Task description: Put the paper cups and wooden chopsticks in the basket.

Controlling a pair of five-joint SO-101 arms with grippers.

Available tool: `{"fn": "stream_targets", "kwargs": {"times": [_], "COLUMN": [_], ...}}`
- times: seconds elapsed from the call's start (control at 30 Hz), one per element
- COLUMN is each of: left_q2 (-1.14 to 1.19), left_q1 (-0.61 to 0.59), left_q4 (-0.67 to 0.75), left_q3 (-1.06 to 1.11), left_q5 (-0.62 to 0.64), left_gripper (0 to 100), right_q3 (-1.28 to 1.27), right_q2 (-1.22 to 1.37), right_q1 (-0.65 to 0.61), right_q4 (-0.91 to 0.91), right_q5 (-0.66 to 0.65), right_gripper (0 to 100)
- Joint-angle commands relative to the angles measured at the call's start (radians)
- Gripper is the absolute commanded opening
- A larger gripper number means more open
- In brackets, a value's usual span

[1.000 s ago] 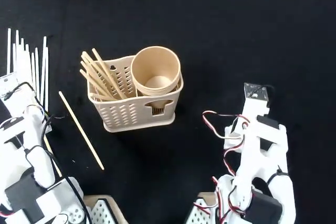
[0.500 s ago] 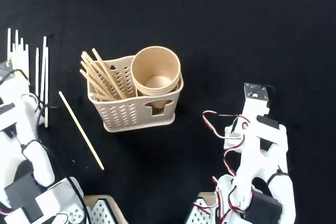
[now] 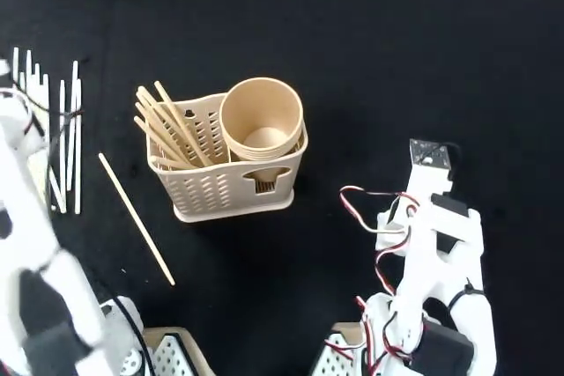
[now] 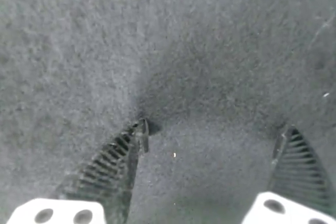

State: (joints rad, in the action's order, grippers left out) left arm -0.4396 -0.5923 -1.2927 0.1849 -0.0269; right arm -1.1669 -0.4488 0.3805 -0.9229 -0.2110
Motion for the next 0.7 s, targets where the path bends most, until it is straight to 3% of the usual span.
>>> {"fn": "stream_targets", "kwargs": {"times": [0.0, 0.17, 0.3, 0.43, 0.67], "left_q2": [-0.281, -0.565, -0.770, -0.914, -0.974], "left_q1": [0.136, 0.274, 0.351, 0.453, 0.568], "left_q4": [-0.040, 0.044, 0.381, 0.763, 0.988], "left_q3": [-0.104, -0.085, 0.036, 0.334, 0.783], "left_q5": [0.012, 0.032, 0.183, 0.273, 0.183], "left_gripper": [3, 3, 3, 3, 3], "right_q3": [-0.005, -0.005, -0.005, -0.005, -0.005], "right_q2": [-0.025, -0.024, -0.024, -0.024, -0.024], "right_q1": [0.011, 0.011, 0.011, 0.011, 0.011], "right_q4": [0.009, 0.009, 0.009, 0.009, 0.009], "right_q5": [0.003, 0.003, 0.003, 0.003, 0.003], "right_gripper": [38.2, 38.2, 38.2, 38.2, 38.2]}}
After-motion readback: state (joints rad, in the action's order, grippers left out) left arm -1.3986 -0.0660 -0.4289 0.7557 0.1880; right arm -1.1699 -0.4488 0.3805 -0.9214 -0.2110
